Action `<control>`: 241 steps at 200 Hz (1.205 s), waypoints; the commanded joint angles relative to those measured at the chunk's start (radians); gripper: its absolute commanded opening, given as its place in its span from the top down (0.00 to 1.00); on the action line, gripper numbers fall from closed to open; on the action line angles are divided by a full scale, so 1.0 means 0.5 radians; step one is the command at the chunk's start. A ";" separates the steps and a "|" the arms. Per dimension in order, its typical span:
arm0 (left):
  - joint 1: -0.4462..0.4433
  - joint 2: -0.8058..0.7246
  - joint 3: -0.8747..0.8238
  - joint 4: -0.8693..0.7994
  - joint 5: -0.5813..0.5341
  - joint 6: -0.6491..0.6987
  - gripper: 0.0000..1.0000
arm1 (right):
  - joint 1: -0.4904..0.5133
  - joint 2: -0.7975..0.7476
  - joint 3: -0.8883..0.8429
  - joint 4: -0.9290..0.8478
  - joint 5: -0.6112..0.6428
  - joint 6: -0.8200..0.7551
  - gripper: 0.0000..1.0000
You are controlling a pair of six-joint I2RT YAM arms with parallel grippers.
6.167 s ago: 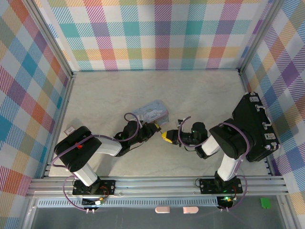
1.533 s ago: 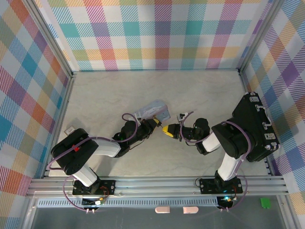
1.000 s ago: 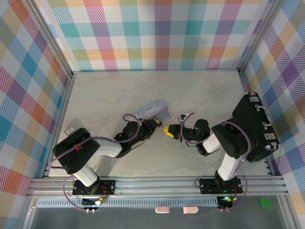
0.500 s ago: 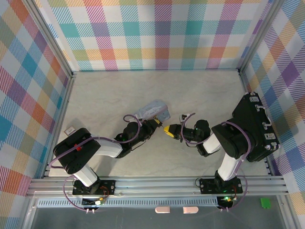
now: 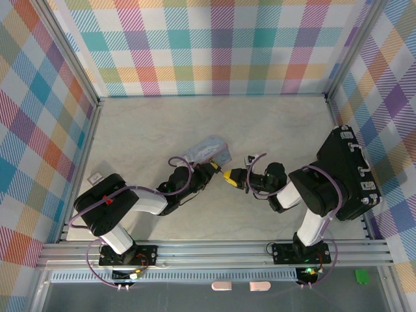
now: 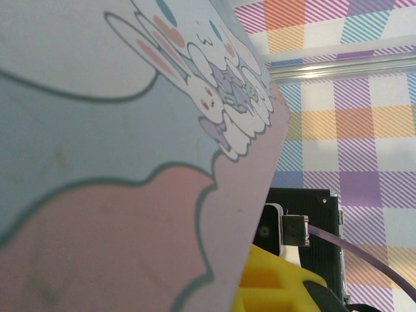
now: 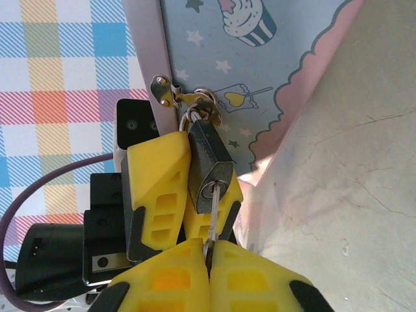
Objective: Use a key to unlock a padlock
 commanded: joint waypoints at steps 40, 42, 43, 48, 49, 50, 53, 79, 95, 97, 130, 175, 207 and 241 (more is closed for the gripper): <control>-0.106 0.017 0.085 0.413 0.243 -0.172 1.00 | -0.027 -0.120 0.070 -0.021 0.136 0.100 1.00; -0.107 0.016 0.087 0.414 0.246 -0.177 1.00 | -0.027 -0.122 0.070 -0.021 0.136 0.100 1.00; -0.107 0.016 0.088 0.413 0.246 -0.178 1.00 | -0.027 -0.122 0.070 -0.021 0.136 0.100 1.00; -0.107 0.010 0.092 0.417 0.246 -0.184 1.00 | -0.027 -0.125 0.071 -0.021 0.138 0.100 1.00; -0.109 0.010 0.094 0.417 0.246 -0.187 1.00 | -0.027 -0.127 0.070 -0.021 0.138 0.101 1.00; -0.109 0.009 0.095 0.418 0.246 -0.188 1.00 | -0.027 -0.127 0.070 -0.021 0.140 0.101 1.00; -0.114 0.004 0.097 0.418 0.246 -0.191 1.00 | -0.027 -0.125 0.072 -0.021 0.139 0.100 1.00; -0.123 -0.023 0.093 0.388 0.236 -0.187 1.00 | -0.024 -0.151 0.086 -0.021 0.130 0.099 1.00; -0.123 -0.032 0.082 0.394 0.231 -0.189 1.00 | -0.024 -0.176 0.086 -0.021 0.119 0.088 1.00; -0.123 -0.033 0.082 0.394 0.231 -0.189 1.00 | -0.024 -0.175 0.087 -0.021 0.118 0.088 1.00; -0.126 -0.047 0.086 0.392 0.234 -0.190 1.00 | -0.009 -0.162 0.094 -0.021 0.093 0.069 1.00; -0.133 -0.052 0.092 0.420 0.237 -0.214 1.00 | 0.001 -0.085 0.088 -0.024 0.102 0.007 1.00; -0.136 -0.073 0.095 0.414 0.241 -0.216 1.00 | 0.000 0.046 0.099 -0.021 0.120 -0.016 1.00; -0.141 -0.089 0.086 0.406 0.233 -0.215 1.00 | -0.006 0.021 0.104 -0.024 0.148 -0.017 1.00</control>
